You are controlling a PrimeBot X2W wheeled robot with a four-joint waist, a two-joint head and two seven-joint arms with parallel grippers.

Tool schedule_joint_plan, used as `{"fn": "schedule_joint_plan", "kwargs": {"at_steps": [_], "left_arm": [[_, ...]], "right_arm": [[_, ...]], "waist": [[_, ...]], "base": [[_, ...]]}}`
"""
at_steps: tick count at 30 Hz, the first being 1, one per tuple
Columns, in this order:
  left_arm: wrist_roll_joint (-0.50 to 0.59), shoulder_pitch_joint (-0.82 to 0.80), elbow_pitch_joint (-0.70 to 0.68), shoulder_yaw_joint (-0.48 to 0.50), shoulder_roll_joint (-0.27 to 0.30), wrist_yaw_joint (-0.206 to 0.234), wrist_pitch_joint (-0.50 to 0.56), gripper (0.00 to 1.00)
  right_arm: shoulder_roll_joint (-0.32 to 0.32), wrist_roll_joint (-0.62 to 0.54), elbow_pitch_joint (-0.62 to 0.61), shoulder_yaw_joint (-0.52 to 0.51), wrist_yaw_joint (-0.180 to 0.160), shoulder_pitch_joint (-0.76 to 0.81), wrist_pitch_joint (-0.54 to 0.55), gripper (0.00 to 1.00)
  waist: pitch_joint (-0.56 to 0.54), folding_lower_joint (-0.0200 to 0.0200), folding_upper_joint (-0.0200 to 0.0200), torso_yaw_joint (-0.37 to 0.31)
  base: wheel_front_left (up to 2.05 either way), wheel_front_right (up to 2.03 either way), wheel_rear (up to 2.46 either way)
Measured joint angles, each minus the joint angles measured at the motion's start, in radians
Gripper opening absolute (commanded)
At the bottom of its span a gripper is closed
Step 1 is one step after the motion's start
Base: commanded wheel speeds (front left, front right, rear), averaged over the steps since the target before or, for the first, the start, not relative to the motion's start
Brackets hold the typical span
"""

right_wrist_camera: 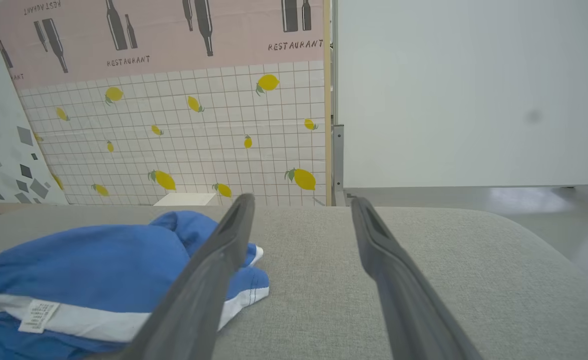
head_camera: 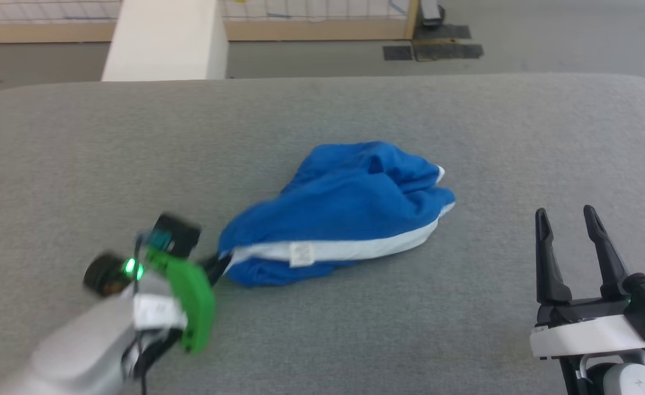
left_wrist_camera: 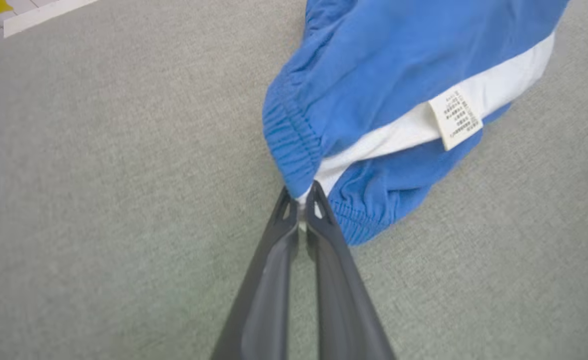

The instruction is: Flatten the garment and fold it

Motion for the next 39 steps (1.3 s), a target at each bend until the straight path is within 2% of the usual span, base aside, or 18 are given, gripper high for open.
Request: {"fn": "schedule_joint_plan", "kwargs": {"at_steps": [5, 9, 10, 11, 20, 25, 27, 29, 32, 34, 37, 39], "left_arm": [[-0.018, 0.135, -0.053, -0.002, 0.081, 0.087, -0.030, 0.00], [-0.034, 0.199, -0.094, 0.007, 0.112, 0.141, -0.056, 0.00], [-0.034, 0.205, -0.106, 0.008, 0.117, 0.156, -0.062, 0.45], [-0.032, 0.209, -0.119, 0.012, 0.119, 0.172, -0.078, 1.00], [0.012, 0.212, -0.253, 0.084, 0.112, 0.287, -0.250, 1.00], [0.096, 0.231, -0.311, 0.194, 0.105, 0.411, -0.311, 1.00], [0.191, 0.251, -0.326, 0.253, 0.097, 0.468, -0.312, 1.00], [0.290, 0.288, -0.359, 0.344, 0.064, 0.529, -0.315, 1.00], [0.410, 0.379, -0.393, 0.458, 0.006, 0.600, -0.316, 1.00], [0.457, 0.442, -0.416, 0.516, -0.038, 0.623, -0.316, 1.00], [0.519, 0.520, -0.439, 0.602, -0.098, 0.626, -0.316, 1.00], [0.560, 0.560, -0.445, 0.652, -0.141, 0.605, -0.316, 1.00]], "right_arm": [[0.000, 0.000, 0.001, 0.006, 0.000, 0.000, 0.000, 1.00], [0.000, -0.004, 0.008, 0.004, 0.000, 0.001, 0.000, 1.00], [0.000, -0.007, 0.010, 0.001, 0.000, 0.003, 0.000, 1.00], [0.000, -0.009, 0.014, -0.001, 0.000, 0.006, 0.000, 1.00], [0.000, -0.079, 0.010, -0.051, 0.000, 0.014, 0.000, 1.00], [0.000, -0.170, 0.000, -0.050, 0.000, -0.046, 0.000, 1.00], [0.000, -0.205, 0.003, -0.030, 0.000, -0.078, 0.000, 1.00], [-0.010, -0.241, 0.022, 0.004, 0.000, -0.113, 0.000, 1.00], [-0.062, -0.250, 0.096, 0.078, 0.000, -0.161, 0.000, 1.00], [-0.111, -0.247, 0.183, 0.139, 0.000, -0.198, 0.001, 1.00], [-0.192, -0.221, 0.295, 0.260, 0.000, -0.279, 0.057, 1.00], [-0.251, -0.175, 0.351, 0.358, 0.000, -0.361, 0.132, 1.00]], "waist": [[-0.017, 0.0000, 0.0000, 0.032], [-0.024, 0.0000, 0.0000, 0.046], [-0.027, 0.0000, 0.0000, 0.050], [-0.031, 0.0000, 0.0000, 0.054], [-0.090, -0.0001, 0.0000, 0.086], [-0.117, -0.0001, 0.0000, 0.118], [-0.124, -0.0001, 0.0000, 0.128], [-0.128, -0.0001, 0.0000, 0.138], [-0.124, -0.0001, 0.0000, 0.143], [-0.119, -0.0001, 0.0000, 0.144], [-0.107, -0.0001, 0.0000, 0.147], [-0.099, -0.0001, 0.0000, 0.152]], "base": [[0.00, 0.00, 0.00], [0.00, 0.00, 0.00], [0.00, 0.00, 0.00], [0.00, 0.00, 0.00], [0.00, 0.00, 0.00], [0.00, 0.00, 0.00], [0.00, 0.00, 0.00], [0.00, 0.00, 0.00], [0.00, 0.00, 0.00], [0.00, 0.00, 0.00], [0.00, 0.00, 0.00], [0.00, 0.00, 0.00]]}}
